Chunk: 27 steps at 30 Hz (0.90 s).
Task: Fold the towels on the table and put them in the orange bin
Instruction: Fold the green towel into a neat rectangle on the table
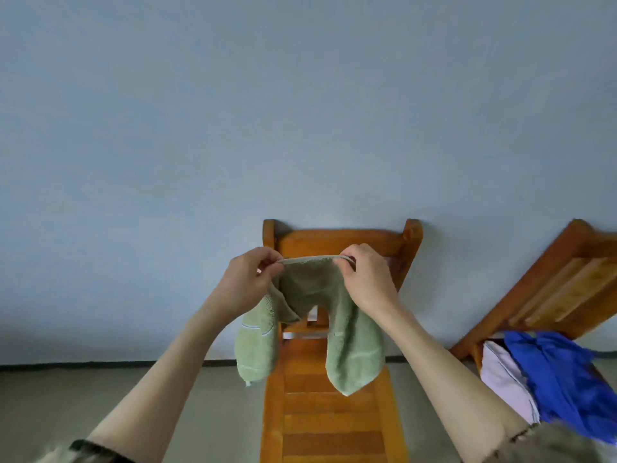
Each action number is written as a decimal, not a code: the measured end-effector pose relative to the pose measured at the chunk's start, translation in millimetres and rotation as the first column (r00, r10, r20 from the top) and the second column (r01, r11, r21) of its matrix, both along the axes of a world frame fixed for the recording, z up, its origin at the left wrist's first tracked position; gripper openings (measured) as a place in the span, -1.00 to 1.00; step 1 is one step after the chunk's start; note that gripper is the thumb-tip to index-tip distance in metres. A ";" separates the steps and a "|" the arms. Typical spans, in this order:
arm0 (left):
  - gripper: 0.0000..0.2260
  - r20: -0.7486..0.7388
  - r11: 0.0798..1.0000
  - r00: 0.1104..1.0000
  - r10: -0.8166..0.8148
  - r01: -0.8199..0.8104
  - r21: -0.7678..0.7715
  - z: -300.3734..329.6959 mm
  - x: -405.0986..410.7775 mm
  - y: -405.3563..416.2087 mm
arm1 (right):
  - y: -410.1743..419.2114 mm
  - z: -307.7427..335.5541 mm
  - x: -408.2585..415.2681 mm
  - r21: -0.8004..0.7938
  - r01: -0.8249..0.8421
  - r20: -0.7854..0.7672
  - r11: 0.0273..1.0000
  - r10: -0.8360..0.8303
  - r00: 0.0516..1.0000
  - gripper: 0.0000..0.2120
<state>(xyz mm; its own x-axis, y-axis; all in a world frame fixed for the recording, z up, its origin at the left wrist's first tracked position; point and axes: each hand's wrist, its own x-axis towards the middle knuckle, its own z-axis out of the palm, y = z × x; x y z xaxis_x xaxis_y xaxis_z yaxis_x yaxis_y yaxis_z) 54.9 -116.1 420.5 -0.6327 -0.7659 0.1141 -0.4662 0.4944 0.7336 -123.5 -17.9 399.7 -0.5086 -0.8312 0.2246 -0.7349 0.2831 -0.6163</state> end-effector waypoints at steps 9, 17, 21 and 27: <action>-0.90 -0.122 0.899 0.907 0.403 -0.417 -0.133 80.0 108.1 49.8 | -19.3 59.5 72.2 -0.090 -0.432 -0.042 0.898 0.429 0.902 -0.88; -0.89 -0.202 0.652 0.680 0.705 -0.734 -0.190 110.9 259.9 118.7 | -30.2 96.0 208.1 -0.173 -0.684 0.050 0.709 0.700 0.713 -0.56; -0.91 -0.203 0.512 0.549 0.811 -0.833 -0.208 112.3 339.8 165.2 | -22.4 105.7 297.7 -0.180 -0.799 0.043 0.573 0.816 0.576 -0.57; -0.95 -0.211 0.296 0.349 0.913 -0.923 -0.248 116.2 466.3 237.8 | -3.4 109.7 447.0 -0.185 -0.904 -0.001 0.386 0.920 0.393 -0.87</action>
